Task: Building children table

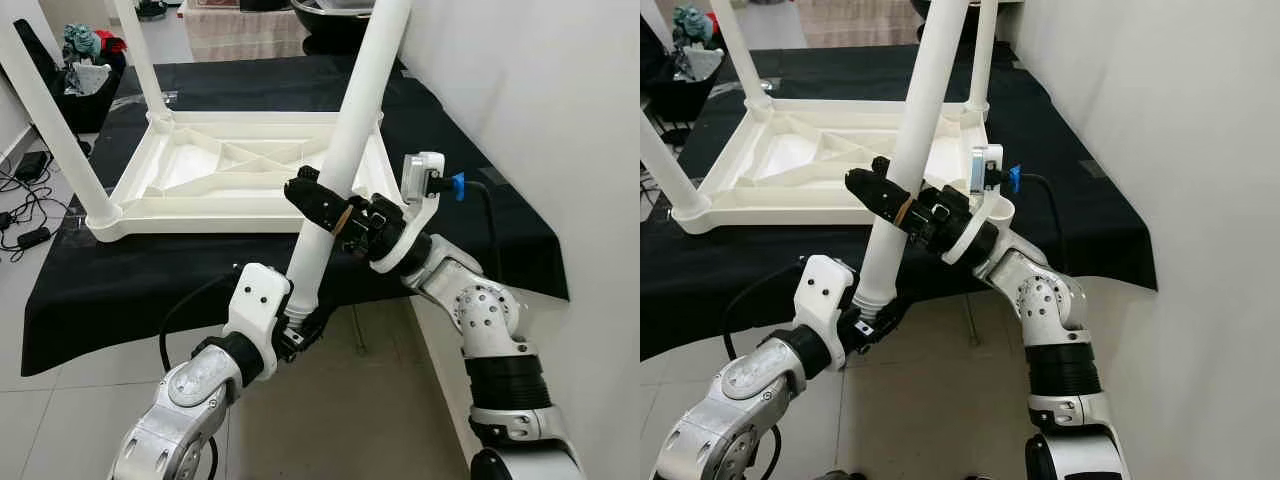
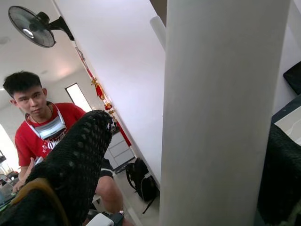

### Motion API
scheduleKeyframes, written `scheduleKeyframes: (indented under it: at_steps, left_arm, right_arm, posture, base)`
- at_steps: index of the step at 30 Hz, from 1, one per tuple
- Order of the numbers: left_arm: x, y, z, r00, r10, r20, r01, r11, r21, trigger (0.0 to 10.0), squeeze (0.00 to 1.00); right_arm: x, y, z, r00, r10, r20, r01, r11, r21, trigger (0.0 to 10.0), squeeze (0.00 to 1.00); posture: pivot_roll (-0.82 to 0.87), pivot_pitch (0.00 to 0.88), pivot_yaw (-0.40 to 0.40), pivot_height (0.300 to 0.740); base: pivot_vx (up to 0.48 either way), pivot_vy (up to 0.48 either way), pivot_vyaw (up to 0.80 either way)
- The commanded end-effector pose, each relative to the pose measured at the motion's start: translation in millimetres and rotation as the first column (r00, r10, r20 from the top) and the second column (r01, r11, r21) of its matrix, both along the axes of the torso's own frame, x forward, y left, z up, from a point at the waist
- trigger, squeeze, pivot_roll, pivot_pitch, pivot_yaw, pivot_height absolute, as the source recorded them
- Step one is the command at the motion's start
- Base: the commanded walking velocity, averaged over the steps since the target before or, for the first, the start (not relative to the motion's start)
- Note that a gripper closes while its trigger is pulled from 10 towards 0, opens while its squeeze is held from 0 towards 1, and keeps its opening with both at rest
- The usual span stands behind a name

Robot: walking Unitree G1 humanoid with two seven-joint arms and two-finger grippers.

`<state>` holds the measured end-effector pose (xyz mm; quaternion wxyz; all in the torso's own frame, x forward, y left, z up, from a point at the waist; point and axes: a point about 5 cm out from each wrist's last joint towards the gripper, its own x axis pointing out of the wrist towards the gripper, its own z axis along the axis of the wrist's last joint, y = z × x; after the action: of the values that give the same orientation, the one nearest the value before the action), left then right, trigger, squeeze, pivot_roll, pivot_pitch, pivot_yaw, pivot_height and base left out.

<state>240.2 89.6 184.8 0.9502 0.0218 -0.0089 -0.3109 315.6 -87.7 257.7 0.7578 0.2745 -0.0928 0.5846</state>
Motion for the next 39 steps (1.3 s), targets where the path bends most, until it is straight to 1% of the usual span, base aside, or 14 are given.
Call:
scheduleKeyframes:
  at_steps: [1, 4, 7, 9, 12, 14, 15, 17, 19, 25, 31, 39]
  left_arm:
    - [-15.5, -2.5, -3.6, 0.999, -0.028, -0.036, 0.028, 1.000, 0.002, 10.0, 0.00]
    - [-19.0, 0.2, -4.8, 0.998, -0.034, -0.049, 0.035, 0.999, 0.015, 10.0, 0.00]
    - [-24.2, 5.5, -6.8, 0.996, -0.053, -0.074, 0.056, 0.998, 0.031, 10.0, 0.00]
    - [-24.2, 5.5, -6.8, 0.996, -0.053, -0.074, 0.056, 0.998, 0.031, 10.0, 0.00]
    - [-27.7, 6.2, -7.6, 0.992, -0.082, -0.093, 0.084, 0.996, 0.025, 10.0, 0.00]
    - [-35.1, 5.4, -8.9, 0.983, -0.137, -0.122, 0.139, 0.990, 0.007, 10.0, 0.00]
    - [-35.1, 5.4, -8.9, 0.983, -0.137, -0.122, 0.139, 0.990, 0.007, 10.0, 0.00]
    - [-40.6, 7.9, -11.6, 0.976, -0.166, -0.143, 0.169, 0.985, 0.012, 10.0, 0.00]
    - [-42.7, 9.2, -12.3, 0.973, -0.175, -0.148, 0.180, 0.984, 0.018, 10.0, 0.00]
    - [-44.5, 11.3, -12.7, 0.970, -0.184, -0.160, 0.189, 0.982, 0.022, 10.0, 0.00]
    - [-47.4, 14.2, -12.8, 0.965, -0.200, -0.171, 0.207, 0.978, 0.025, 10.0, 0.00]
    - [-49.7, 13.6, -13.0, 0.961, -0.213, -0.175, 0.219, 0.975, 0.020, 10.0, 0.00]
  right_arm:
    - [4.3, 3.9, -4.2, 0.999, 0.030, 0.018, -0.029, 0.999, -0.043, 10.0, 0.00]
    - [4.7, 3.4, -7.0, 0.999, 0.044, 0.016, -0.043, 0.997, -0.063, 10.0, 0.00]
    - [2.6, 2.8, -11.2, 0.996, 0.092, 0.016, -0.091, 0.992, -0.090, 10.0, 0.00]
    - [2.6, 2.8, -11.2, 0.996, 0.092, 0.016, -0.091, 0.992, -0.090, 10.0, 0.00]
    - [1.8, 2.4, -13.9, 0.993, 0.115, 0.021, -0.112, 0.988, -0.104, 10.0, 0.00]
    - [0.5, 2.2, -17.4, 0.990, 0.142, 0.017, -0.140, 0.984, -0.115, 10.0, 0.00]
    - [0.5, 2.2, -17.4, 0.990, 0.142, 0.017, -0.140, 0.984, -0.115, 10.0, 0.00]
    - [-1.2, 2.3, -20.3, 0.986, 0.166, 0.019, -0.162, 0.979, -0.126, 10.0, 0.00]
    - [-1.6, 2.3, -21.4, 0.984, 0.175, 0.021, -0.171, 0.976, -0.132, 10.0, 0.00]
    - [-4.4, 2.9, -24.4, 0.977, 0.211, 0.014, -0.207, 0.968, -0.140, 10.0, 0.00]
    - [-11.8, 4.0, -28.5, 0.962, 0.274, 0.010, -0.269, 0.951, -0.153, 10.0, 0.00]
    - [-14.9, 4.1, -27.7, 0.955, 0.296, 0.008, -0.292, 0.945, -0.150, 10.0, 0.00]
  posture:
    - [0.11, 0.141, -0.026, 0.740]
    - [0.11, 0.142, -0.026, 0.740]
    - [0.11, 0.145, -0.028, 0.740]
    - [0.11, 0.145, -0.028, 0.740]
    - [0.11, 0.146, -0.027, 0.740]
    - [0.11, 0.149, -0.026, 0.740]
    - [0.11, 0.149, -0.026, 0.740]
    - [0.11, 0.149, -0.027, 0.740]
    - [0.11, 0.149, -0.027, 0.740]
    - [0.11, 0.149, -0.029, 0.740]
    - [0.11, 0.149, -0.026, 0.740]
    - [0.11, 0.143, -0.026, 0.740]
  base:
    - [0.000, 0.000, 0.00]
    - [0.000, 0.000, 0.00]
    - [0.000, 0.000, 0.00]
    - [0.000, 0.000, 0.00]
    - [0.000, 0.000, 0.00]
    - [0.000, 0.000, 0.00]
    - [0.000, 0.000, 0.00]
    - [0.000, 0.000, 0.00]
    - [0.000, 0.000, 0.00]
    - [0.000, 0.000, 0.00]
    - [0.000, 0.000, 0.00]
    - [0.000, 0.000, 0.00]
